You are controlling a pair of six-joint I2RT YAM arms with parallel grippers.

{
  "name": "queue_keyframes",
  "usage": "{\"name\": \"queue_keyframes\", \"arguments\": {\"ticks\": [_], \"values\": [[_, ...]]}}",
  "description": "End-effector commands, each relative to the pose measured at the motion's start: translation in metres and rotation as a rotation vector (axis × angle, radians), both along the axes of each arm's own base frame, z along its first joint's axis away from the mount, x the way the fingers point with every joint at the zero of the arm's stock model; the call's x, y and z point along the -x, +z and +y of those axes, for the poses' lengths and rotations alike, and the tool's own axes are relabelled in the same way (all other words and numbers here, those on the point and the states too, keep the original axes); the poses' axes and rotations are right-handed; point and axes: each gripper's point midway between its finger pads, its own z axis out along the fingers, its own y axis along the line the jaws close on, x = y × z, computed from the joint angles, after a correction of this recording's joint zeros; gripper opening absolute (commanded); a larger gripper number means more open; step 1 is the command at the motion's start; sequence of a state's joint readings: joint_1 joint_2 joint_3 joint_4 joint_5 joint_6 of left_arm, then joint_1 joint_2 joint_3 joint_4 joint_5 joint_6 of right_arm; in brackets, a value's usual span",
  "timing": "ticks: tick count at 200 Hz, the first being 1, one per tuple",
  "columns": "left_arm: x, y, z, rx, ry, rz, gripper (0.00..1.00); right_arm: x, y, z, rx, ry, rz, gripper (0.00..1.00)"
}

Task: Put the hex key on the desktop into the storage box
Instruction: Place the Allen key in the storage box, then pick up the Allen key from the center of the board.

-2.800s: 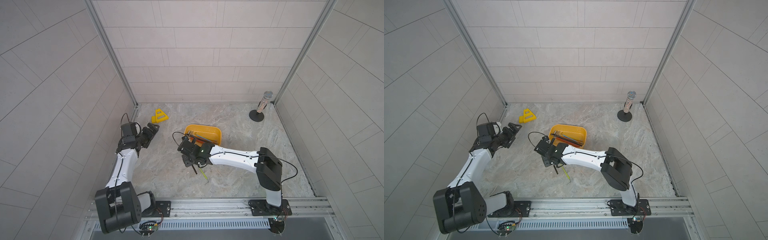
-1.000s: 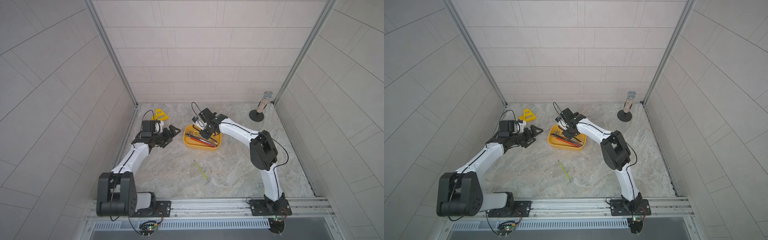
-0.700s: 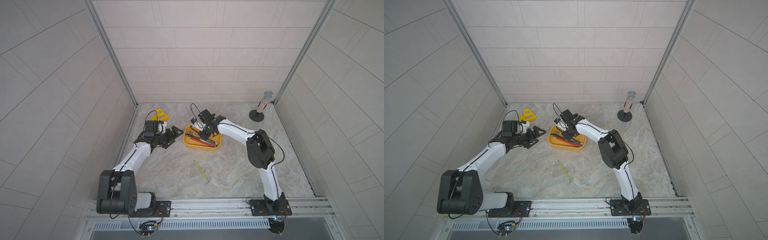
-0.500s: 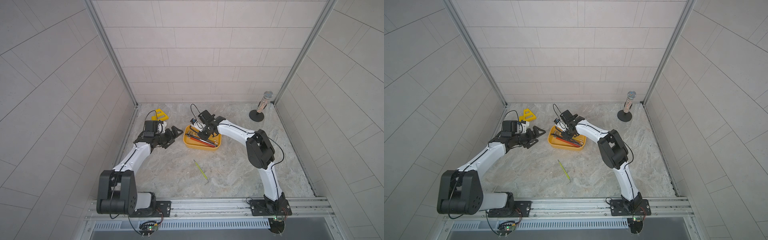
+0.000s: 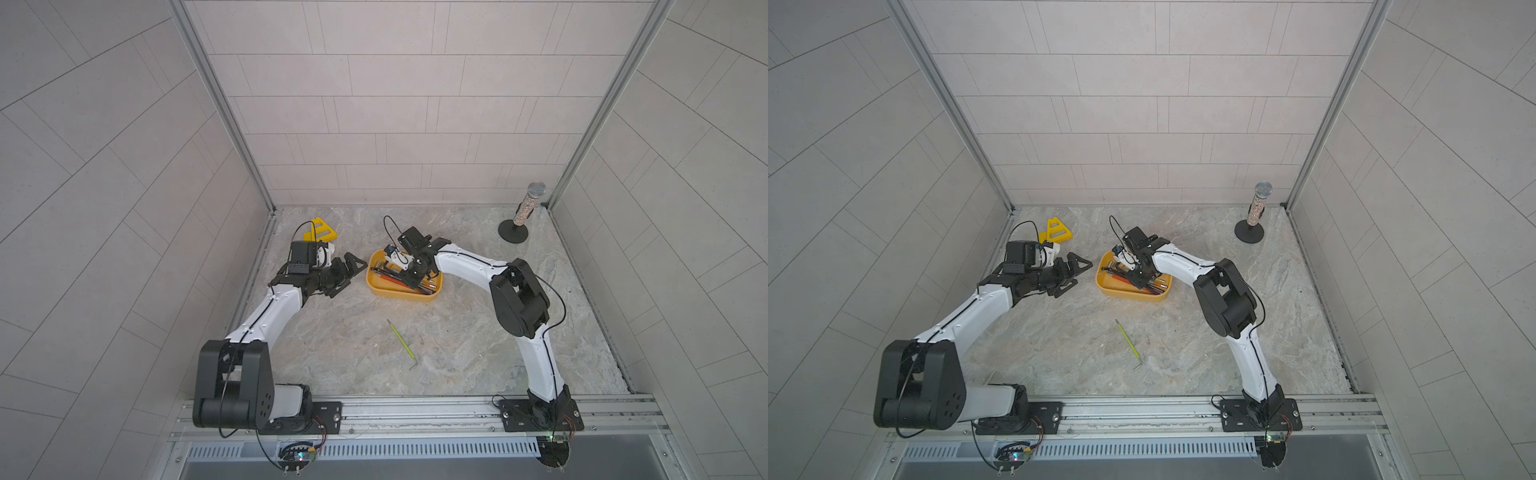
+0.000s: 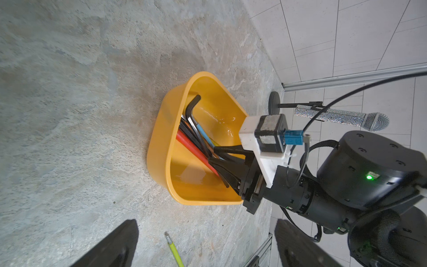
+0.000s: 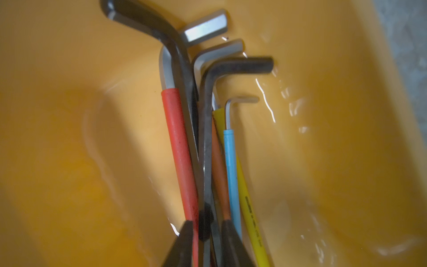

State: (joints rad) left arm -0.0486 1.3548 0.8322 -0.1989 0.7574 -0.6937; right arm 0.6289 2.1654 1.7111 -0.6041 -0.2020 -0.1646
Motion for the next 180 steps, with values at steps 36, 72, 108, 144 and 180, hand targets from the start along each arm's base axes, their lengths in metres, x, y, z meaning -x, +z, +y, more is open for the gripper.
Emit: {"name": "queue_keyframes", "arguments": {"ticks": [36, 72, 108, 144, 180], "values": [[-0.001, 0.009, -0.001, -0.055, -0.021, -0.034, 1.00, -0.006, 0.054, -0.016, -0.010, -0.100, -0.107, 0.45], [0.001, 0.011, 0.003, -0.114, -0.019, -0.046, 1.00, 0.008, 0.088, -0.030, -0.058, -0.152, -0.156, 0.51], [0.001, 0.023, 0.016, -0.195, 0.026, -0.107, 1.00, 0.035, 0.109, -0.046, -0.161, -0.231, -0.168, 0.60], [-0.012, 0.038, 0.027, -0.236, 0.100, -0.184, 1.00, 0.068, 0.115, -0.053, -0.274, -0.298, -0.098, 0.61], [-0.027, 0.036, 0.027, -0.227, 0.114, -0.163, 1.00, 0.101, 0.116, -0.057, -0.348, -0.365, -0.070, 0.62]]}}
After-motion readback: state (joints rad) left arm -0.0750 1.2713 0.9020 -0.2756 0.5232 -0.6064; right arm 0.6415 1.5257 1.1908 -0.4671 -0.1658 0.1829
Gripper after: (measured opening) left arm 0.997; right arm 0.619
